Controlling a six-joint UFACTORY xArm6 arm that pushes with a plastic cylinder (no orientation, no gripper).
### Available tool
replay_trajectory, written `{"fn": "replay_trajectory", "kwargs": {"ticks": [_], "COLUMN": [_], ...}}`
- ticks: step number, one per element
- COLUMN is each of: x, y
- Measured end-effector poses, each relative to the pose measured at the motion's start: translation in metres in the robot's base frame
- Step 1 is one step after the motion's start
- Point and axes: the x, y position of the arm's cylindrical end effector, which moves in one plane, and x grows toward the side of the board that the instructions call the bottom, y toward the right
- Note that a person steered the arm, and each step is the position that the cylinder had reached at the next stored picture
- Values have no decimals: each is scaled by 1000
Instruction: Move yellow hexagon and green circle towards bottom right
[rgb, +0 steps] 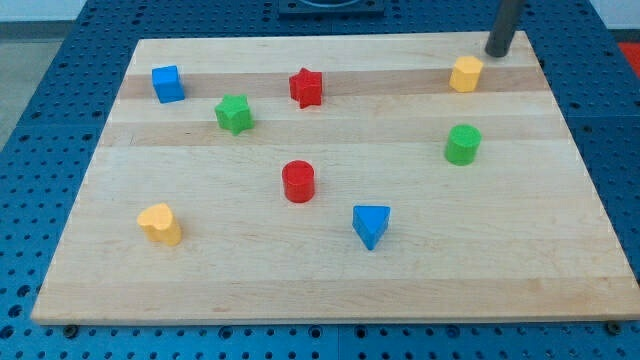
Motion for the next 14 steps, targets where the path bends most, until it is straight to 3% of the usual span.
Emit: {"fn": "replay_trajectory", "kwargs": {"ticks": [4, 8, 12, 14], "x": [21, 83, 83, 90], "y": [-37, -45, -105, -101]}}
